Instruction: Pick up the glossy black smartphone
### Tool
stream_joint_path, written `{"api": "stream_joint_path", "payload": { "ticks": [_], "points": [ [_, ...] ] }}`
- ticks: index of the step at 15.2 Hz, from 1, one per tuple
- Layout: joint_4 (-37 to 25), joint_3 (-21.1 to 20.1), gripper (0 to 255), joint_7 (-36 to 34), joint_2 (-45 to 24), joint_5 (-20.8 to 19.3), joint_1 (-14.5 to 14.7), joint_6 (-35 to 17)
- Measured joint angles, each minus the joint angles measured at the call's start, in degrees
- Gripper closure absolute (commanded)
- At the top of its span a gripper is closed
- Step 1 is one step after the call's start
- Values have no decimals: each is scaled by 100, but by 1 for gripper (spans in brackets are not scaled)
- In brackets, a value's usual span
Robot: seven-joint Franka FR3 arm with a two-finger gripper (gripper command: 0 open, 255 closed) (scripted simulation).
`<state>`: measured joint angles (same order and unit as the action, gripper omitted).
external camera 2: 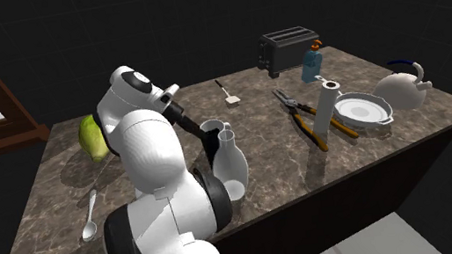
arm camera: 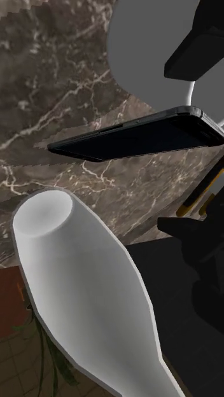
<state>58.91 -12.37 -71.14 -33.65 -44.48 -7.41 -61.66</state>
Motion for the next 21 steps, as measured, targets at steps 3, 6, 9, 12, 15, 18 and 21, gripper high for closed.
{"api": "stream_joint_path", "payload": {
  "ticks": [3, 6, 9, 12, 15, 18, 21],
  "points": [
    [284, -62, 255, -151, 159, -9, -48, -151],
    [613, -92, 255, -292, 179, 82, -89, -266],
    [626, -83, 255, -308, 122, 140, -98, -282],
    [600, -80, 255, -301, 105, 142, -96, -278],
    [294, -36, 255, -122, -36, 69, -85, -161],
    [-37, 2, 255, 70, -121, -12, -41, 16],
    [-358, 31, 255, 238, -183, -88, 36, 224]
  ]
}}
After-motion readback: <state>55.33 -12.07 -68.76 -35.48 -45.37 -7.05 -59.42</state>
